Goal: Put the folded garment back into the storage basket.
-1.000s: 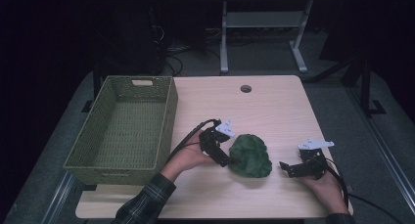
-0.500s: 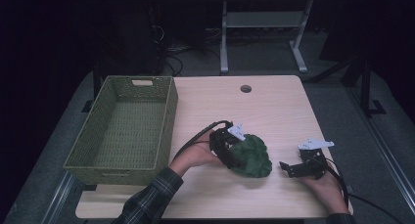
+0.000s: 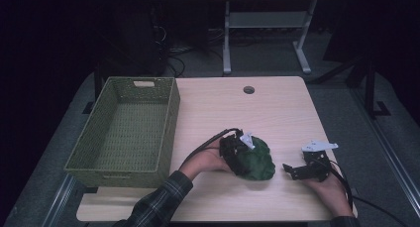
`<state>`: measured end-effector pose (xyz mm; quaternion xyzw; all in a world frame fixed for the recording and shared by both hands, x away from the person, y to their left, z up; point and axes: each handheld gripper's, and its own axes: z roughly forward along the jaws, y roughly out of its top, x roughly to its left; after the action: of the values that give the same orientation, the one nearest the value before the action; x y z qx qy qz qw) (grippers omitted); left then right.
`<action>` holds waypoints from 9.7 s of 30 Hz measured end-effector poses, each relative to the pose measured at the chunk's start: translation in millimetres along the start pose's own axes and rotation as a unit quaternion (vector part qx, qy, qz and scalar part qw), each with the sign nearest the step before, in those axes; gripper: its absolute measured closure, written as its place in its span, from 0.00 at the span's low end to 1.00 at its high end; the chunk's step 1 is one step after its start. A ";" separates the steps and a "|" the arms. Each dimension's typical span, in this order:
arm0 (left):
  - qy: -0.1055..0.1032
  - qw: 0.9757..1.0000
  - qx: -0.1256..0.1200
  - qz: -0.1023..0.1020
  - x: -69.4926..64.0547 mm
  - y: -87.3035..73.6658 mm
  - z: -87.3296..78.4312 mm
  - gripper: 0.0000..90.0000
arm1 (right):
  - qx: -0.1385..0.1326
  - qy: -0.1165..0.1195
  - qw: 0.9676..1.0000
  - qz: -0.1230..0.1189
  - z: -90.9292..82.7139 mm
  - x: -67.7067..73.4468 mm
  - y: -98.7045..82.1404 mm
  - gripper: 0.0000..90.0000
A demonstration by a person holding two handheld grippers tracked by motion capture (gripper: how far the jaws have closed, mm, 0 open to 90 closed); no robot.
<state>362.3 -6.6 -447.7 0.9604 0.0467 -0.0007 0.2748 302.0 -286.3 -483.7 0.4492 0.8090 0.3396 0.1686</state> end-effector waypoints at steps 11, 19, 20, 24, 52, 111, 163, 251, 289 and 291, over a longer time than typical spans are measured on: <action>0.015 0.999 0.028 -0.001 -4.4 1.9 9.1 0.16 | 0.000 0.000 1.000 0.000 0.0 0.0 -0.1 0.02; 0.011 1.000 0.024 -0.011 -1.3 -1.2 1.2 0.48 | -0.001 -0.001 1.000 -0.003 0.1 -0.3 -0.1 0.02; 0.007 1.000 0.024 -0.015 -0.4 -1.5 0.1 0.55 | -0.001 -0.001 1.000 -0.003 0.1 -0.3 -0.1 0.02; 0.001 0.999 0.024 -0.026 0.2 -2.1 -1.6 0.69 | -0.001 -0.001 1.000 -0.003 0.1 -0.3 -0.1 0.02; 0.005 0.996 -0.026 -0.084 3.0 -1.4 -60.3 0.74 | -0.002 -0.002 1.000 -0.001 0.2 -0.3 0.0 0.02; 0.183 0.956 -0.083 -0.215 10.6 -126.3 -278.0 0.73 | -0.002 -0.009 1.000 0.006 0.3 -0.4 0.2 0.02; 0.218 0.910 -0.016 -0.352 45.8 -256.5 -218.8 0.72 | -0.002 -0.012 1.000 0.009 0.3 -1.1 0.1 0.02; 0.211 0.928 -0.169 -0.255 25.5 -119.4 -214.7 0.15 | -0.002 -0.014 1.000 0.011 0.3 -1.1 0.2 0.02; 0.165 0.951 -0.158 -0.207 -6.3 -66.1 -93.2 0.15 | -0.002 -0.014 1.000 0.012 0.2 -1.1 0.2 0.02; 0.163 0.955 -0.147 -0.201 -7.1 -67.6 -85.2 0.15 | -0.002 -0.014 1.000 0.011 0.2 -1.1 0.2 0.02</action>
<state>347.1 94.8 -410.9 0.8673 0.2825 0.1076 0.3954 302.9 -287.0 -483.8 0.4625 0.8007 0.3373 0.1769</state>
